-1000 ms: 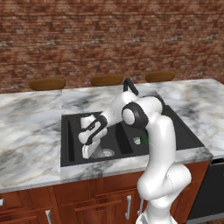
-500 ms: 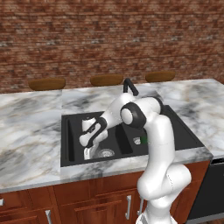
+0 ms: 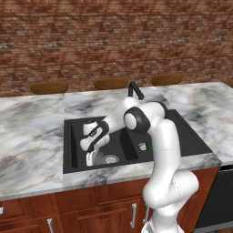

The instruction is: Move any existing items from the left basin to the right basin for drying. Then move the glass cup from the counter to the left basin of the sink for washing.

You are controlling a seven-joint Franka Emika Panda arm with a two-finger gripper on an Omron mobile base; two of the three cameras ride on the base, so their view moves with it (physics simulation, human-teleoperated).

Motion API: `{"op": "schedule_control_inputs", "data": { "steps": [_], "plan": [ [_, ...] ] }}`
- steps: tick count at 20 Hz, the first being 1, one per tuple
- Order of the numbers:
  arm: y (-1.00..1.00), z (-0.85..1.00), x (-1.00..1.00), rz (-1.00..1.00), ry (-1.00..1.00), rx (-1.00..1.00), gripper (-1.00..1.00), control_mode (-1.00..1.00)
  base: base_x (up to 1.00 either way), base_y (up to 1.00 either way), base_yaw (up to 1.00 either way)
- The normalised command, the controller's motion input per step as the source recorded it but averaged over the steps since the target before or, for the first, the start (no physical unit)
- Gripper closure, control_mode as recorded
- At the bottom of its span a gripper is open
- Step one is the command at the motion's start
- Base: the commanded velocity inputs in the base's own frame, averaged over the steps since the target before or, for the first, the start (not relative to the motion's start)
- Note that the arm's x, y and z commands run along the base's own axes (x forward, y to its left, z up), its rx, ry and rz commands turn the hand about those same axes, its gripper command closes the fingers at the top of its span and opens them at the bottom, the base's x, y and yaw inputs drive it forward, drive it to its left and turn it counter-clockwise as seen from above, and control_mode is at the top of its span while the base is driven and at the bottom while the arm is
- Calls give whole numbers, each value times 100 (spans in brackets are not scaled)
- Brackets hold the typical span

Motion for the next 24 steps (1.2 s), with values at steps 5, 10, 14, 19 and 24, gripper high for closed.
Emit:
{"op": "schedule_control_inputs", "data": {
  "steps": [5,10,14,19,24],
  "plan": [
    [0,-20,1,8,1,2,-100,-100,0,0,0],
    [-2,-7,-1,5,0,1,-100,-100,0,0,0],
    [-10,0,-25,0,-2,0,-100,-100,0,0,0],
    [-16,17,-32,0,-7,0,-100,-100,0,0,0],
    [-11,31,-25,0,-9,0,-100,-100,0,0,0]
  ]
}}
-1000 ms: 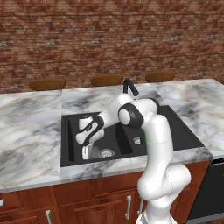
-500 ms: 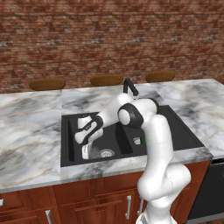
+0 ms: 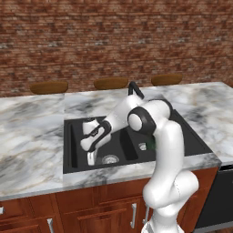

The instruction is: Move any existing items from the left basin to the right basin for drying. Then move the glass cup from the counter to the left basin of the sink for washing.

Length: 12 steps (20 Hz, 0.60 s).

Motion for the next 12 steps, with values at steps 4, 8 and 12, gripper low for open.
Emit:
{"op": "schedule_control_inputs", "data": {
  "steps": [4,8,12],
  "plan": [
    [-12,43,-15,0,-11,0,-100,-100,0,0,0],
    [-12,45,-10,0,-11,0,-100,-100,0,0,0],
    [-14,41,-8,0,-9,0,-100,-100,0,0,0]
  ]
}}
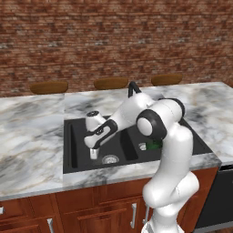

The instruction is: Move any existing items from the left basin to the right basin for drying. Then move the glass cup from the counter to the left basin of the sink for washing.

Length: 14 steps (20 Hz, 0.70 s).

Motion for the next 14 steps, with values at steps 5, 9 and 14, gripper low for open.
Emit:
{"op": "schedule_control_inputs", "data": {
  "steps": [5,9,14],
  "plan": [
    [-11,43,-17,0,-10,0,-100,-100,0,0,0],
    [-7,44,-25,0,-9,0,-100,-100,0,0,0],
    [-5,49,-28,0,-5,0,-100,-100,0,0,0]
  ]
}}
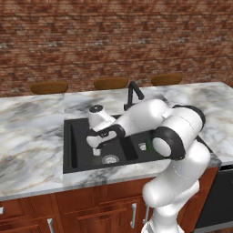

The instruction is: Move any existing items from the left basin to the right basin for drying. Then move the glass cup from the counter to the left basin of the sink for washing.

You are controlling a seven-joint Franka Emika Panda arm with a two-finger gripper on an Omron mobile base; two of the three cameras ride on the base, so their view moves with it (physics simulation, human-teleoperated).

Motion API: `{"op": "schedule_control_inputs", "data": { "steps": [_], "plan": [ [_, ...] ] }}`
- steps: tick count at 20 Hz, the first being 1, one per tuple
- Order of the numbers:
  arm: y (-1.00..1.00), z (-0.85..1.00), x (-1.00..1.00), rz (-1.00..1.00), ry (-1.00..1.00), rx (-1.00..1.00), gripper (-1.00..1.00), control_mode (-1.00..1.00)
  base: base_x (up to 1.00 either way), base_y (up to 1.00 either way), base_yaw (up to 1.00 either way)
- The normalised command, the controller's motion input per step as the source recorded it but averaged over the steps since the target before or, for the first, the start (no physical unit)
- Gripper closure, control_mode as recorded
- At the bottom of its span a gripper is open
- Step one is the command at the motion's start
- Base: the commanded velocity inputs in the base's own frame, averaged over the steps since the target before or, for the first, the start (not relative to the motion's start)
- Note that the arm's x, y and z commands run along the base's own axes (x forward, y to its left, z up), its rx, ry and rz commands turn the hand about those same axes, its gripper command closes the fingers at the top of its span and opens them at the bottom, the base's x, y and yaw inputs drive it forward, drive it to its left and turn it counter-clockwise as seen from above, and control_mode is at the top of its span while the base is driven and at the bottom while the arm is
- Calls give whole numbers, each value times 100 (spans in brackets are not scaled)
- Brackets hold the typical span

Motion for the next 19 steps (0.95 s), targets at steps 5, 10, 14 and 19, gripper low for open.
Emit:
{"op": "schedule_control_inputs", "data": {
  "steps": [5,10,14,19],
  "plan": [
    [0,54,-31,0,-3,0,-100,-100,0,0,0],
    [0,48,-32,0,-1,0,-100,-100,0,0,0],
    [0,43,-31,0,0,0,-100,-100,0,0,0],
    [0,39,-30,0,0,0,-100,-100,0,0,0]
  ]
}}
